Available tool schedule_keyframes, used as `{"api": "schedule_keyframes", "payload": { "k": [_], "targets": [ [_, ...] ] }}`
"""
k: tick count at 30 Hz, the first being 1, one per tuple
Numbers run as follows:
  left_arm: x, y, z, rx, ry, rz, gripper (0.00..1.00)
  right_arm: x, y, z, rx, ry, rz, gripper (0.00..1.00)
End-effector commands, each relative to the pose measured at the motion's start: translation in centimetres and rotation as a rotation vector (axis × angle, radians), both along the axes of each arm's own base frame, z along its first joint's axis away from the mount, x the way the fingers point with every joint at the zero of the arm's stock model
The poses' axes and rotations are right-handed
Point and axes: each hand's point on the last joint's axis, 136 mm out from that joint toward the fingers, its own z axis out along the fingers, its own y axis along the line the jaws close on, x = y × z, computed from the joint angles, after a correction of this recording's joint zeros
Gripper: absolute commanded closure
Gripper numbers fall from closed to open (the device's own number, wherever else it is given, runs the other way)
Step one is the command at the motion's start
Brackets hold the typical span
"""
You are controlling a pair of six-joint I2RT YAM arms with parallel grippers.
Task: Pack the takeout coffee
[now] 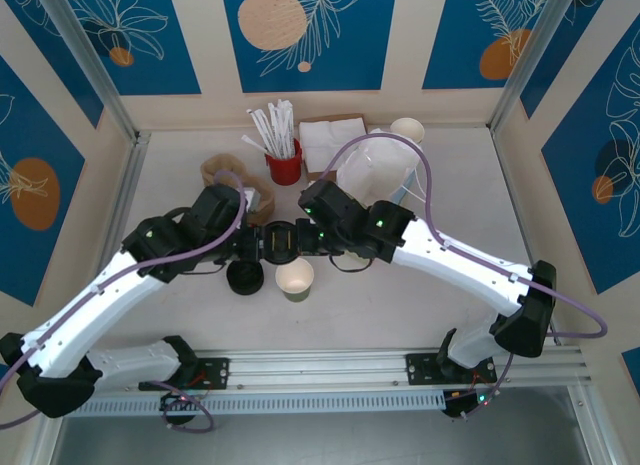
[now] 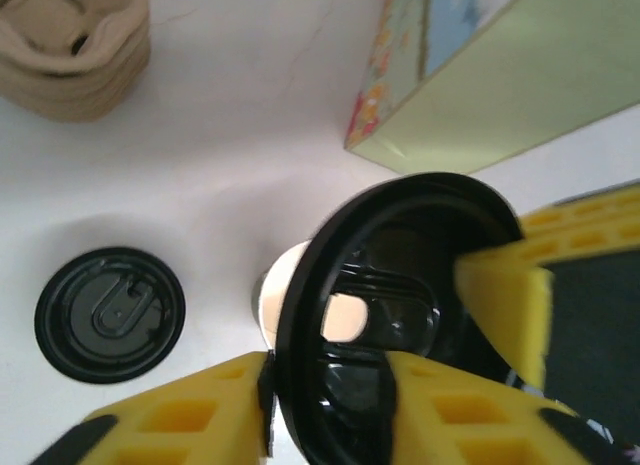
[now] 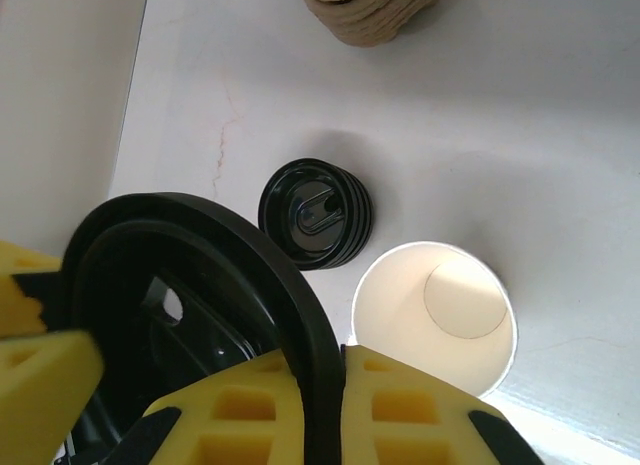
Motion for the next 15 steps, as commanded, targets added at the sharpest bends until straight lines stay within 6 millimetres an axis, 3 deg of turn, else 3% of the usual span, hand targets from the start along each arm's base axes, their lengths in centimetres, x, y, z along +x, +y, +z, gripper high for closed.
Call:
{"api": "schedule_keyframes", "payload": {
  "k": [1,6,8,15],
  "targets": [
    [-0.8,-0.8,5.8,-0.142,-0.158,-0.089,0.51,-0.3,-0.9,2.0,0.039,-0.003,-0.002,1.00],
    [-1.9,0.4,10.1,-0.146,-0.373,-0.204,0.45,-0.6,-1.9,2.3,0.041,0.066,0.017,1.00],
    [-2.6,0.4,11.0,-0.118,-0.455,-0.287,0.44,-1.0,-2.2,2.4,0.032,0.098,0.037,1.00],
    [-4.7,-1.1,10.6,-0.002,-0.636,-0.617,0.51,-3.7,-3.0,3.2,0.059,0.259,0.125,1.00]
  ]
}}
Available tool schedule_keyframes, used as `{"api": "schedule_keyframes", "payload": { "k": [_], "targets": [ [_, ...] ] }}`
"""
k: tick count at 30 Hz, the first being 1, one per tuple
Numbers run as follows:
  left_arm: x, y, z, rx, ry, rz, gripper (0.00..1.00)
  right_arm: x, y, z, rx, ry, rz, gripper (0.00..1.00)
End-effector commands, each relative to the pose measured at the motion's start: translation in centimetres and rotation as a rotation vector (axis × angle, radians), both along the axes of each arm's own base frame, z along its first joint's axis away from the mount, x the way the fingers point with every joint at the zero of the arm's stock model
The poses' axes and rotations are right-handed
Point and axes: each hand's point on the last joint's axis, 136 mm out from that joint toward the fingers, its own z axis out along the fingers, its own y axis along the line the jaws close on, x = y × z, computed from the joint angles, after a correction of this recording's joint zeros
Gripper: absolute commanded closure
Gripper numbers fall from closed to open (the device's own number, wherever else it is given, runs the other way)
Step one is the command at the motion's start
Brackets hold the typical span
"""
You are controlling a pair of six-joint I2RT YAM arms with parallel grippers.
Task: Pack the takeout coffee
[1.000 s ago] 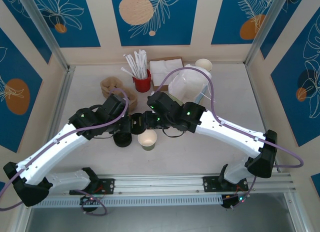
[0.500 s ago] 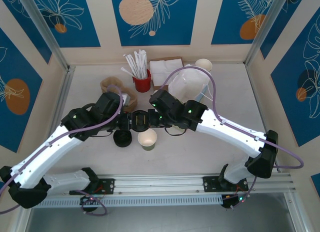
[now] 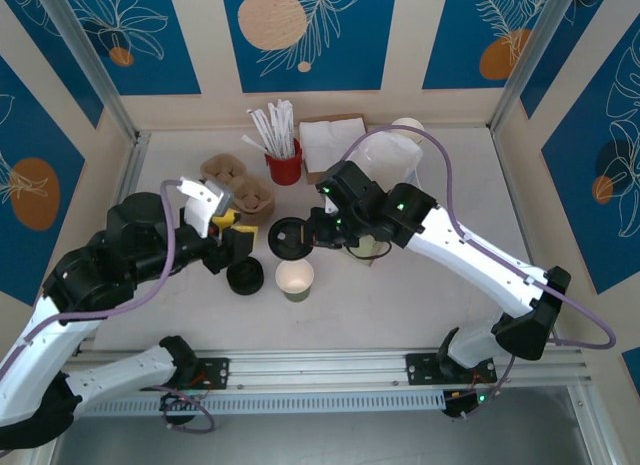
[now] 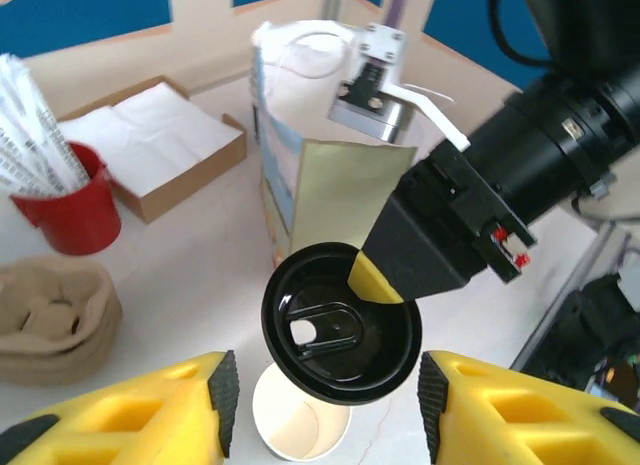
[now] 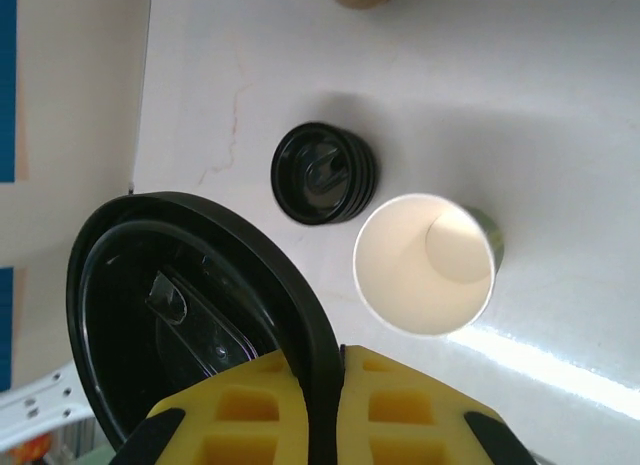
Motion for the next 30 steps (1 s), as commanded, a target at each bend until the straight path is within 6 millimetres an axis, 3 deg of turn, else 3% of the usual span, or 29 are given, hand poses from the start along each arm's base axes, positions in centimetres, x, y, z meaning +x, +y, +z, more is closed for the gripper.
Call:
{"api": "schedule_keyframes", "payload": {
  "k": [1,5,11,14,20,30],
  "targets": [
    [-1.7,-2.3,-0.1,0.083,-0.153,-0.248,0.52,-2.9,-1.0,0.9,0.041,0.156,0.084,1.00],
    [-3.2,-4.0,0.6,0.034,-0.281,-0.396,0.54,-3.4,-2.7,1.0,0.072,0.249,0.069,1.00],
    [-3.2,-4.2,-1.1,0.149,-0.398,-0.470,0.53,-4.4,-4.2,1.2,0.102,0.310,0.098,1.00],
    [-3.6,-4.1,-3.2,0.238,-0.468,-0.548,0.49,-5.1,-4.4,0.8,0.111,0.344,0.112,1.00],
    [-4.6,-4.5,-3.8,0.231,-0.579,-0.632,0.42,-5.8,-4.4,0.8,0.146,0.377,0.132,1.00],
    [-4.5,-6.6,-5.6,0.286,-0.570,-0.722,0.48,-6.2,-4.3,0.7,0.153,0.398,0.146,1.00]
  ]
}}
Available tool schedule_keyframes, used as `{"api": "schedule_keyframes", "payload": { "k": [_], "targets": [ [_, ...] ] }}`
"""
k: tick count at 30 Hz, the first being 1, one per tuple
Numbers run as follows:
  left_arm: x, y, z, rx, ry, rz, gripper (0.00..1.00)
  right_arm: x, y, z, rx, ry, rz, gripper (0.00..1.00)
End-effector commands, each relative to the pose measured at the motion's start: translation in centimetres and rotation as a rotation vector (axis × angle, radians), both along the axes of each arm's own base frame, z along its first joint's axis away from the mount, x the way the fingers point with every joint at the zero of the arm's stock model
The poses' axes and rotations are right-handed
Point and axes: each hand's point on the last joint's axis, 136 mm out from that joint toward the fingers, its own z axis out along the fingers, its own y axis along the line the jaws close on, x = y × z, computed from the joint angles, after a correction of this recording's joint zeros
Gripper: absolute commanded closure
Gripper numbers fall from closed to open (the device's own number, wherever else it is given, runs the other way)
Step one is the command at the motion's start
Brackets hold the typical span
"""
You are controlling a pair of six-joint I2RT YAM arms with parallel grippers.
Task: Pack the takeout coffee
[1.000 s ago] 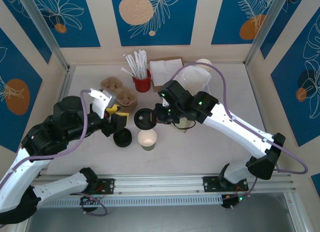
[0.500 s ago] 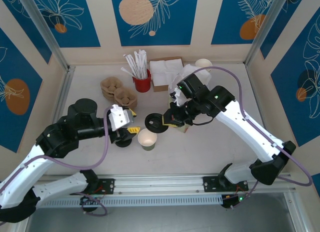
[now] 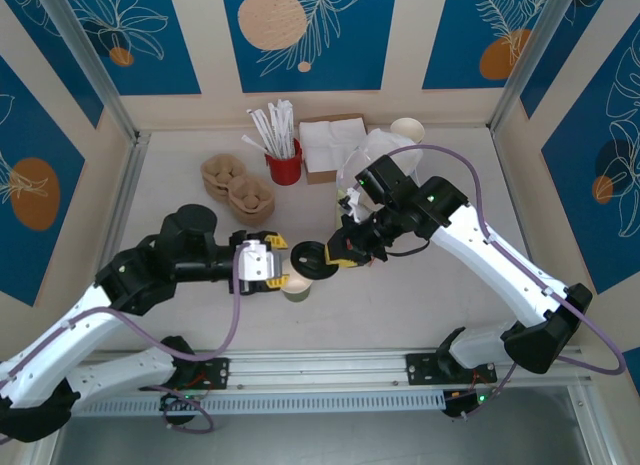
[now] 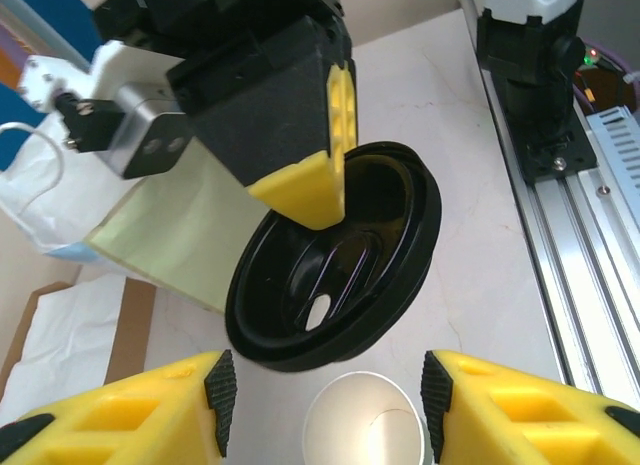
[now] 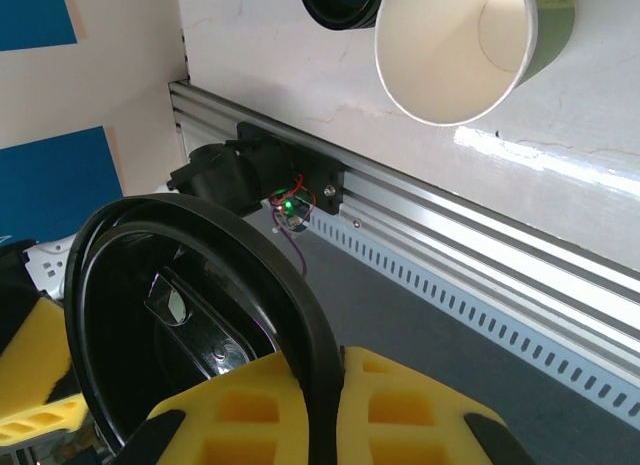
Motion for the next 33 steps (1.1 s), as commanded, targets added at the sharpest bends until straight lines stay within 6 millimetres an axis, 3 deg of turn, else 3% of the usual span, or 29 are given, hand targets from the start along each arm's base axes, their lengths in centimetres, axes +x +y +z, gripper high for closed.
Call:
{"api": "schedule_keyframes", "payload": {
  "k": [1,5,15,22,26,33],
  "targets": [
    [-0.7,-1.0,1.0,-0.025,-0.058,-0.065,0.49,-1.1,-0.2,0.5,0.031,0.022,0.029,1.00],
    [-0.2,-1.6,0.6,0.000,-0.027,-0.049,0.56,-1.2,-0.1,0.4,0.035,0.027,0.033,1.00],
    [-0.4,-2.0,0.0,0.020,-0.057,-0.073,0.60,-1.5,0.3,0.4,0.050,0.042,0.049,1.00],
    [0.0,-2.5,-0.2,0.036,-0.040,-0.059,0.72,-1.7,0.6,0.4,0.058,0.047,0.057,1.00],
    [1.2,-2.7,0.2,0.024,0.006,0.032,0.82,-1.7,0.5,0.7,0.062,0.031,0.056,0.91],
    [1.5,-2.8,0.4,-0.013,0.083,0.086,0.85,-1.0,0.1,1.6,0.078,-0.023,0.015,0.69]
  ]
}}
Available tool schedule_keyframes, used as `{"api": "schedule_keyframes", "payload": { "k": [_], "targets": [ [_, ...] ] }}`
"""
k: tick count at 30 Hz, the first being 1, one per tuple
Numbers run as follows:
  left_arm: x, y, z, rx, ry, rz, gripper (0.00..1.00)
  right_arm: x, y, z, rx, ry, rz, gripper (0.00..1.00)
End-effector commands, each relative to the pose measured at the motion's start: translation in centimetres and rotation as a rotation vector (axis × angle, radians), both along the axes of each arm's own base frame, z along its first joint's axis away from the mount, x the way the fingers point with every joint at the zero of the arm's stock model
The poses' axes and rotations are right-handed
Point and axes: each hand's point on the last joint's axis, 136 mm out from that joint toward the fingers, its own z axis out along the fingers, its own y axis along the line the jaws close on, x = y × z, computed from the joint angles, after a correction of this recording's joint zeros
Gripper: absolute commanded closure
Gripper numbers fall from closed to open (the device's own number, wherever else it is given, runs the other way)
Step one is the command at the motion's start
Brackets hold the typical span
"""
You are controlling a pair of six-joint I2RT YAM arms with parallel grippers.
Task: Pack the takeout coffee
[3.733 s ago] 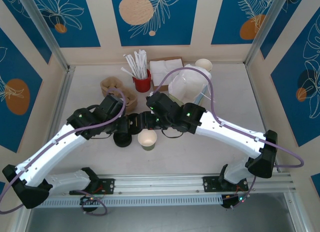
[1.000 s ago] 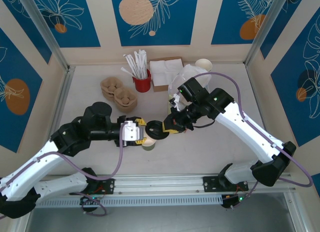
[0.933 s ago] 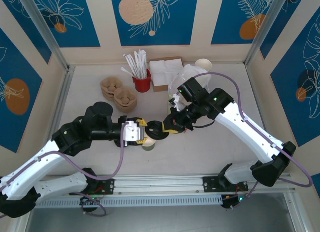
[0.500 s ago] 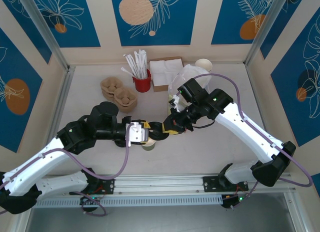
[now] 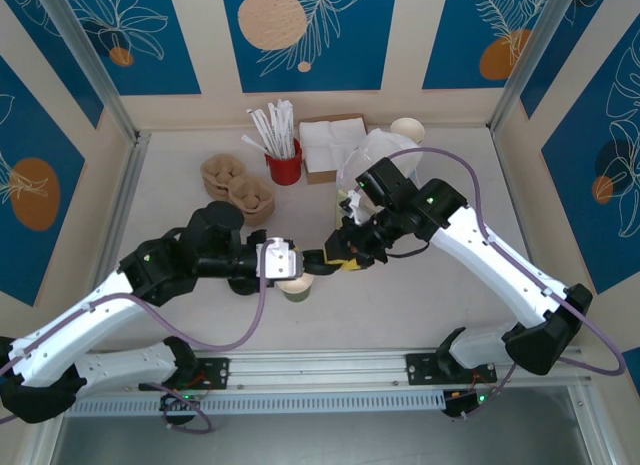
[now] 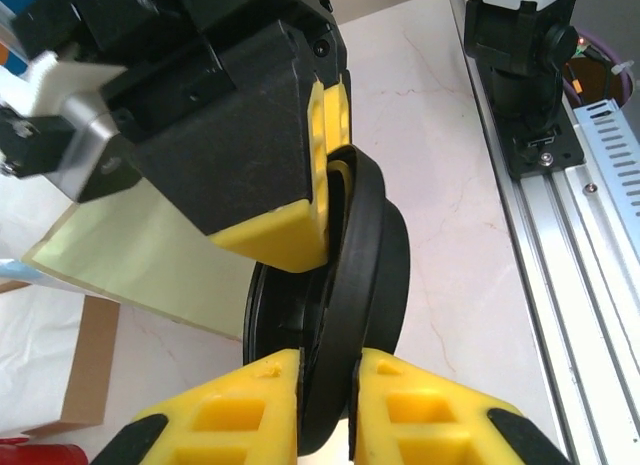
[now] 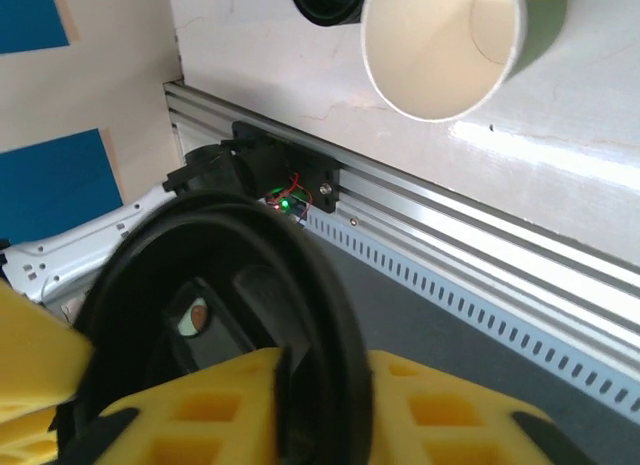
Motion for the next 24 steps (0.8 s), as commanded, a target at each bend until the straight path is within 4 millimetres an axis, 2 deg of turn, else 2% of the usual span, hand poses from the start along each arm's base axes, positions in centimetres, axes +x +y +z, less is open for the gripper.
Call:
{"api": "schedule_keyframes", "payload": {
  "k": [1,4,9,15,21,24],
  "targets": [
    [1.1,-0.4,1.5,-0.066,0.031,0.086,0.85,-0.7,0.1,2.3,0.081,-0.040,0.014,0.68],
    [1.0,-0.5,1.5,-0.090,0.074,0.107,0.86,-0.2,-0.1,3.1,0.086,-0.088,-0.007,0.62],
    [1.2,-0.1,1.6,-0.124,0.154,0.177,0.86,0.8,-1.9,3.4,0.029,-0.184,-0.083,0.55],
    [1.3,0.5,0.7,-0.148,0.278,0.263,0.87,1.2,-4.1,4.3,0.010,-0.302,-0.168,0.53],
    [1.8,1.0,-0.3,-0.189,0.434,0.373,0.89,0.9,-4.8,5.4,0.081,-0.376,-0.209,0.53],
    [2.2,1.4,-0.8,-0.204,0.516,0.441,0.89,0.8,-4.8,5.1,0.080,-0.376,-0.215,0.53]
  ]
}}
